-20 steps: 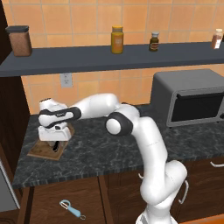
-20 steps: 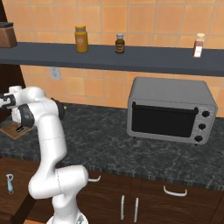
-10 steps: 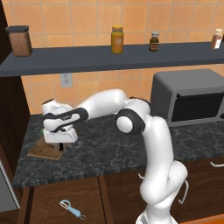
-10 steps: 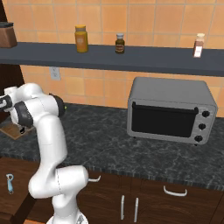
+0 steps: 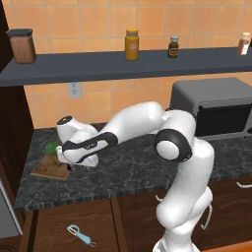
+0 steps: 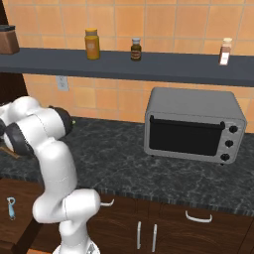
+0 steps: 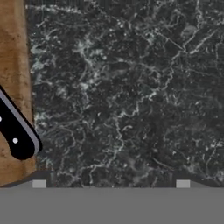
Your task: Place the appropriate cutting tool for cutting the broccoli skin on the cutting board.
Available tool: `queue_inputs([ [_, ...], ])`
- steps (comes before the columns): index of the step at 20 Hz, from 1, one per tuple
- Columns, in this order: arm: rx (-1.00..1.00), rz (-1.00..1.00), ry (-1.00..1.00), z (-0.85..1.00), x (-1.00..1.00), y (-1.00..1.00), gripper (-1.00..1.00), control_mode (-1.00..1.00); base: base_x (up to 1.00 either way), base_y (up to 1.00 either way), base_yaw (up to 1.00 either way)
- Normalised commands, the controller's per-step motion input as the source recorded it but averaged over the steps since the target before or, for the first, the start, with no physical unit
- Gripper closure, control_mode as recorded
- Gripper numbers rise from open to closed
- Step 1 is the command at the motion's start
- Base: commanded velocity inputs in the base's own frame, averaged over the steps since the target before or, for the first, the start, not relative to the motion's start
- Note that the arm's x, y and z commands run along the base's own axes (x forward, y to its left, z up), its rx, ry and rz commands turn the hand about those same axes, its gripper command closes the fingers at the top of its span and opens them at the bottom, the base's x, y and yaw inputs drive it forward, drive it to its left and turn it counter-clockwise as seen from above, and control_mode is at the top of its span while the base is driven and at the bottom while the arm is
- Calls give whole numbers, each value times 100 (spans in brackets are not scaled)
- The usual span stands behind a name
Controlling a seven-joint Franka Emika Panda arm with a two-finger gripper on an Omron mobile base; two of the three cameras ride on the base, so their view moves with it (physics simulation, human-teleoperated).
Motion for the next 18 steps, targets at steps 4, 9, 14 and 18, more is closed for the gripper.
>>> queue_inputs([
  [4,7,0,-10,51,-44,-58,-100,-100,0,0,0],
  [9,6,0,2,56,-35,-86,-100,-100,0,0,0],
  [14,3,0,2,55,-77,-89,-100,-100,0,0,0],
  [18,0,4,0,42,-100,-65,-100,-100,0,0,0],
])
